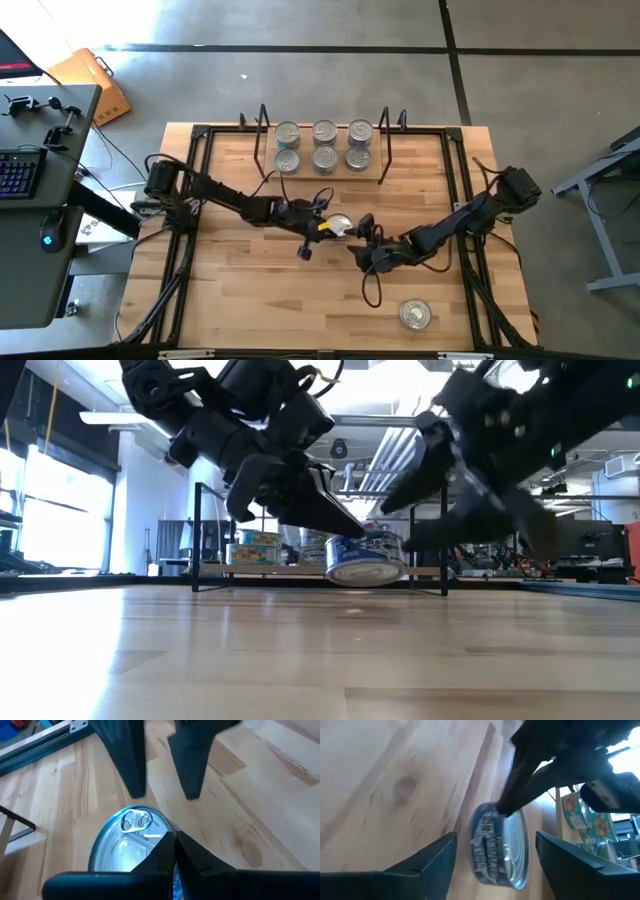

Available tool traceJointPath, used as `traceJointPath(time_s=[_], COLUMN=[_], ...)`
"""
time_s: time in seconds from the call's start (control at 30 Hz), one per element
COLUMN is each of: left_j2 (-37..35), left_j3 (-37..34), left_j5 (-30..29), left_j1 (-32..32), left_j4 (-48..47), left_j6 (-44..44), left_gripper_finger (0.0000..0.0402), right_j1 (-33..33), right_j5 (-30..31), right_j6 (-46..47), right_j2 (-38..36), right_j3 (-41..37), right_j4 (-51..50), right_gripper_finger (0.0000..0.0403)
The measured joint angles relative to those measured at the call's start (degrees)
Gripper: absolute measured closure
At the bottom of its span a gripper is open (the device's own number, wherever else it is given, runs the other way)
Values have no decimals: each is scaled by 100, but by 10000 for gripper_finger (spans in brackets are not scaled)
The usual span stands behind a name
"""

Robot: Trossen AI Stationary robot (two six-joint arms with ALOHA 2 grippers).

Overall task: Stack canned seafood by type on shelf
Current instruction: Stack the blue tuna can on top of the blue tuna can on the shelf

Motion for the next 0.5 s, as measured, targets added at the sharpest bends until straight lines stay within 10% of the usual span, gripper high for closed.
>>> traceJointPath(time_s=[0.5], left_j2=[-2], left_j3=[0], left_j5=[15], left_j1=[4], left_j4=[59], left_j6=[-81], left_gripper_finger=[401], right_j1=[12], right_j5=[890], right_j6=[-161], right_j2=[925], right_j3=[0], right_j4=[1131], right_gripper_finger=[198])
